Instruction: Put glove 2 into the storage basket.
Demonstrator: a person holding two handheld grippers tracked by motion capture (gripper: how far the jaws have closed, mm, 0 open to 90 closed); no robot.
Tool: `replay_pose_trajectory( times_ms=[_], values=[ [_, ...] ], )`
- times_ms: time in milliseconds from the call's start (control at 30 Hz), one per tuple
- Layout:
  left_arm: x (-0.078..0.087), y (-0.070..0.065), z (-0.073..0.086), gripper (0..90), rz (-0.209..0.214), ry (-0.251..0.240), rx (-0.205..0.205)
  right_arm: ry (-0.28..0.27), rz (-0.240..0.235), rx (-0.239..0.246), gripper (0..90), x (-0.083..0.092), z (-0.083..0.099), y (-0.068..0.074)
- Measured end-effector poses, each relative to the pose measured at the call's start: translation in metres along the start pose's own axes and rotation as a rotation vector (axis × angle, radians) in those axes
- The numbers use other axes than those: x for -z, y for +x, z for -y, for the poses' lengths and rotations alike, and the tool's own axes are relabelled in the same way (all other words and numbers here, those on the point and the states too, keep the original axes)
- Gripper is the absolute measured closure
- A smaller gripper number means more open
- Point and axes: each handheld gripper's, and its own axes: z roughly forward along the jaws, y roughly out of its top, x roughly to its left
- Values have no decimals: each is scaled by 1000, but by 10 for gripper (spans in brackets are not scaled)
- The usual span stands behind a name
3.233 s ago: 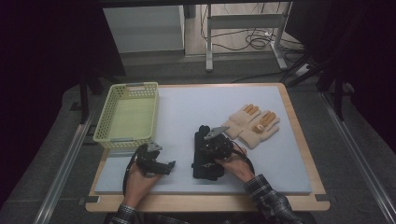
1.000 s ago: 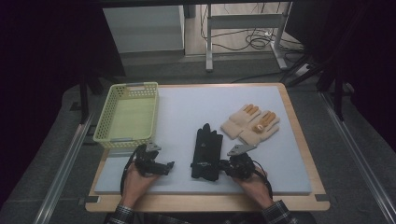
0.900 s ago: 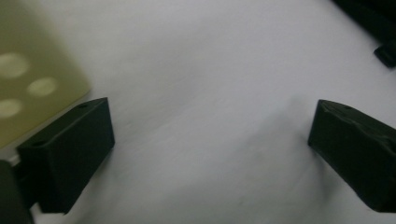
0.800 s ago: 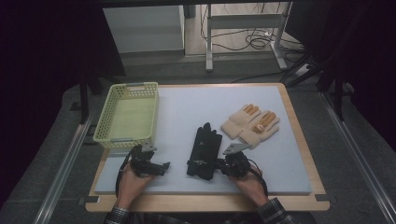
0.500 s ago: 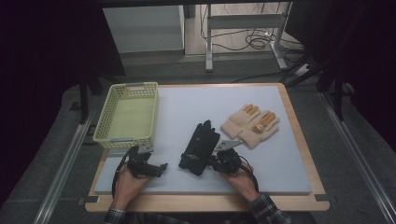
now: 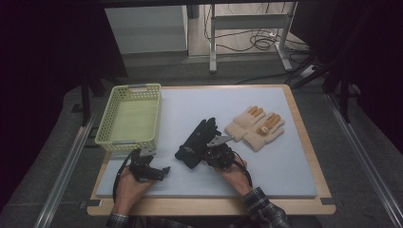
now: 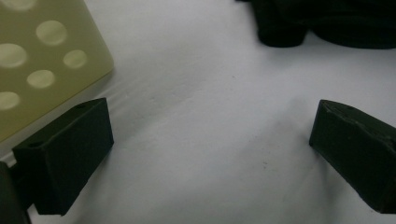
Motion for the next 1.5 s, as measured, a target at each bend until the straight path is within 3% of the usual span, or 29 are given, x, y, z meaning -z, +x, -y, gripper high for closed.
replay_pose_trajectory(
  times_ms=[167, 333, 767, 933, 1200, 1333, 1500],
  values=[
    [0, 0, 0, 0, 2, -2, 3, 17, -4, 17, 685, 4, 0, 0],
    [0, 0, 0, 0, 2, -4, 3, 10, 6, 24, 623, 20, 5, -4],
    [2, -2, 0, 9, -2, 2, 7, 5, 94, -23, 408, 68, 34, -40],
    [2, -9, -5, 3, 42, 12, 0, 6, 128, -59, 334, 83, 48, -53],
    [-2, -25, -19, 0, 88, 24, -43, 16, 199, -83, 252, 104, 70, -74],
    [-6, -33, -34, 0, 103, 22, -62, 36, 227, -91, 214, 108, 77, -83],
    [-17, -38, -58, 0, 119, 36, -83, 34, 214, -89, 176, 107, 82, -86]
  ],
)
